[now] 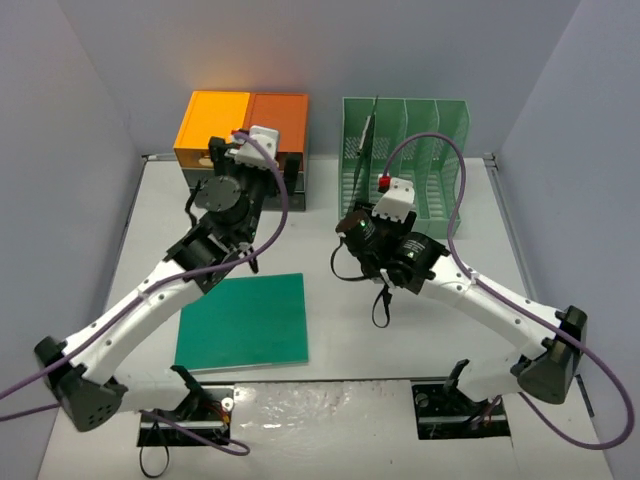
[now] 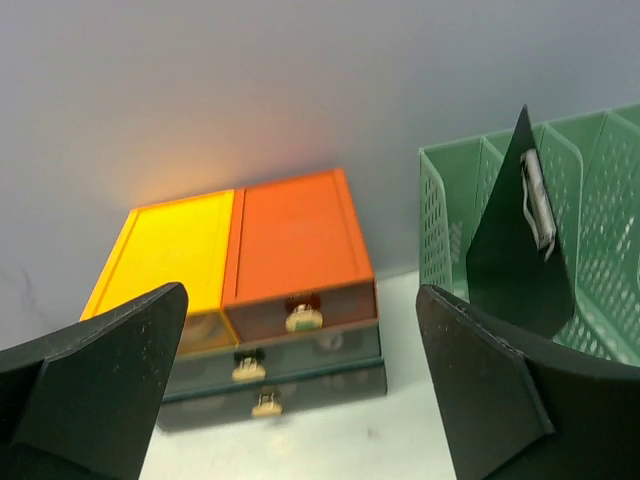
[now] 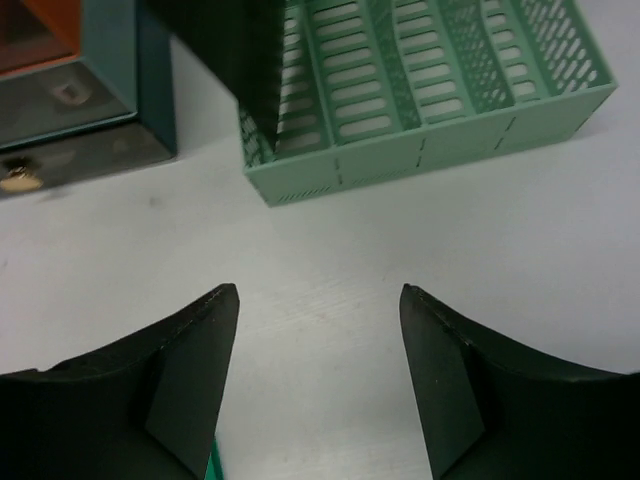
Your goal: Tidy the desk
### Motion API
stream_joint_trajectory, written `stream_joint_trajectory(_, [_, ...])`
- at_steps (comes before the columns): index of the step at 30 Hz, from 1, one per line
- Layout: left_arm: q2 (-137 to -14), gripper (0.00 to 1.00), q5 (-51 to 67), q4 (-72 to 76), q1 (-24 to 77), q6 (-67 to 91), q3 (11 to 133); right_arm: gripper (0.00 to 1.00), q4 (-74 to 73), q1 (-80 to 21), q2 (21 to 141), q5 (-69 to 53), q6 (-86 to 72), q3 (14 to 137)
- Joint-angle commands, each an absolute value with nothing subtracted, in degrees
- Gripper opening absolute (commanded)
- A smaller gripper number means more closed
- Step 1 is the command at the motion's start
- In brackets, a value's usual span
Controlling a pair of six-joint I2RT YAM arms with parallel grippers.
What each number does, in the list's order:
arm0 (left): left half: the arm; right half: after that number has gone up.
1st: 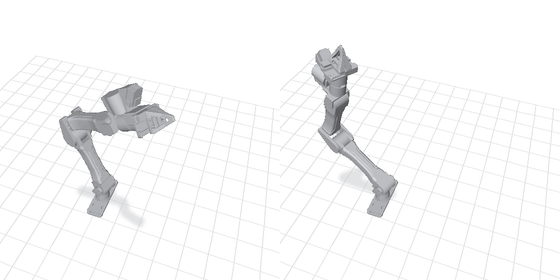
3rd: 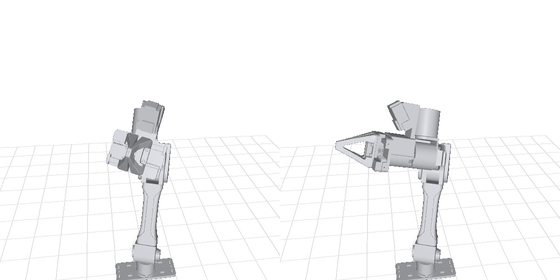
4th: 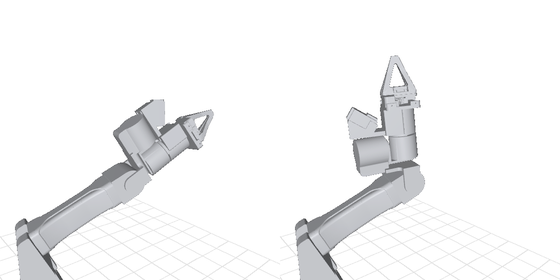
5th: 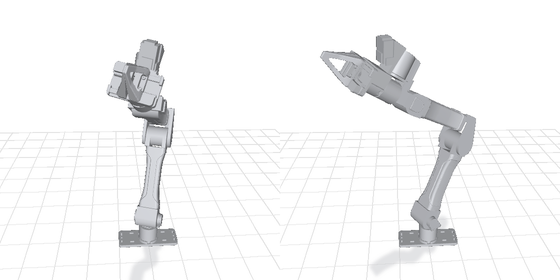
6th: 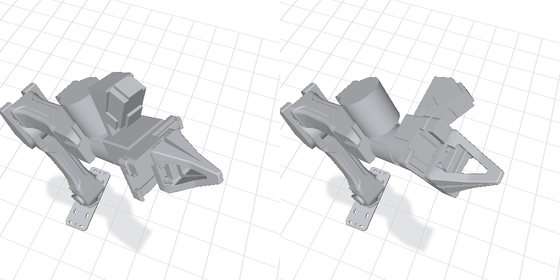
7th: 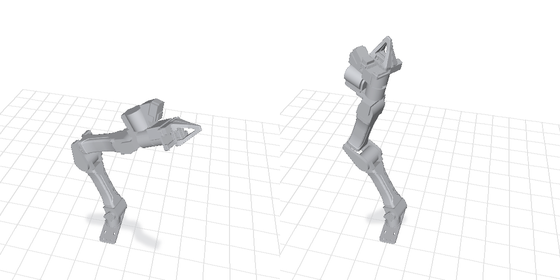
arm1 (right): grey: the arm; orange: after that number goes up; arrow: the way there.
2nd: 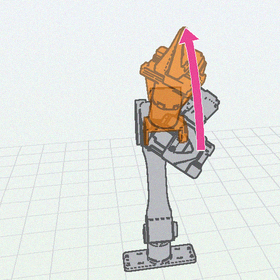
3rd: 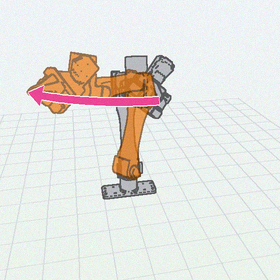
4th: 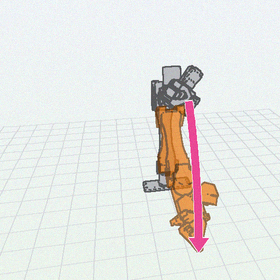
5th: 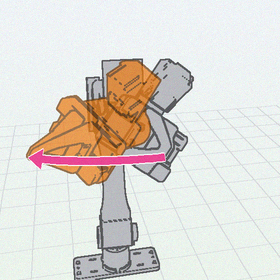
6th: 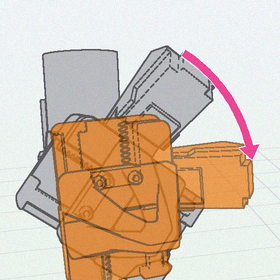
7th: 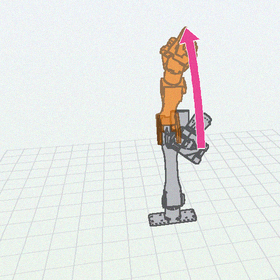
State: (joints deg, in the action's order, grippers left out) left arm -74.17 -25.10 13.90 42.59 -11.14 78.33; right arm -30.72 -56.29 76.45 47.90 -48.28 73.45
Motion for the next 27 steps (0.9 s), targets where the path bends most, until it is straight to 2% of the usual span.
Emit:
stream_joint_trajectory(1, [-63.27, 0.97, -32.2, 4.73, 45.07, -5.23, 73.73, 0.43, -19.63, -46.82, 81.86, 41.71, -37.48, 77.5])
stream_joint_trajectory(5, [-55.61, 0.97, -35.0, -1.09, 45.98, -2.77, 70.19, 0.2, -17.34, -42.82, 87.61, 38.28, -33.02, 82.65])
stream_joint_trajectory(8, [-53.19, 0.97, -36.29, -4.65, 46.17, -2.49, 69.82, 0.1, -16.88, -41.94, 91.87, 35.72, -31.21, 87.8])
stream_joint_trajectory(14, [-52.46, 0.97, -36.23, -7.44, 46.31, -1.79, 70.22, 0.09, -16.88, -41.02, 95.78, 34.18, -30.37, 93.62])
stream_joint_trajectory(27, [-53.06, 0.97, -35.51, -9.9, 46.38, -2.63, 71.88, 0.14, -16.92, -29.62, 100.79, 26.64, -29.36, 96.37])
